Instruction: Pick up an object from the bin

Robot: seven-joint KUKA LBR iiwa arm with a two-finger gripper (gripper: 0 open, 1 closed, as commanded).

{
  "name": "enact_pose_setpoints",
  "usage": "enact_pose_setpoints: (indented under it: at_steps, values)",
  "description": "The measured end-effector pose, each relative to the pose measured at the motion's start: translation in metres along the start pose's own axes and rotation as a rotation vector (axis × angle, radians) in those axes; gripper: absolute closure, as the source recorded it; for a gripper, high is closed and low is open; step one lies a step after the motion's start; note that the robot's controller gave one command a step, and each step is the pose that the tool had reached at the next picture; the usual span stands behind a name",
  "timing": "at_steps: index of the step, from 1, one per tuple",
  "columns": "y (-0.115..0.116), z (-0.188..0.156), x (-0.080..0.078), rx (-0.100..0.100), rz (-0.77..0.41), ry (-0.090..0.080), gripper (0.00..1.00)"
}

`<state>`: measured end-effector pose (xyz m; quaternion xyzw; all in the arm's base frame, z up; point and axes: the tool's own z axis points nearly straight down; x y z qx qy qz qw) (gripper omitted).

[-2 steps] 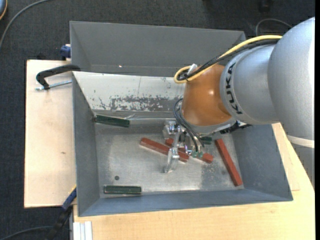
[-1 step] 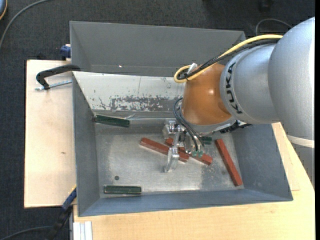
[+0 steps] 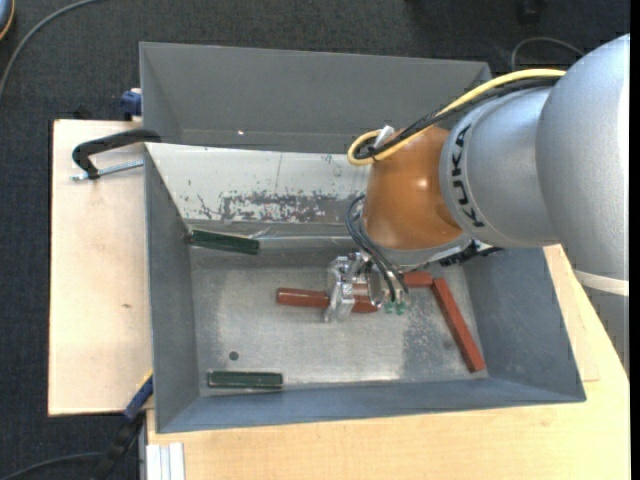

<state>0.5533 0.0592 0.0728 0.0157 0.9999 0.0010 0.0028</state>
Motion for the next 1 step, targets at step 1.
enact_pose_setpoints:
  at_steps: [1]
  values:
    - [0.0011, -0.1064, -0.0038, -0.001, -0.001, -0.009, 1.0]
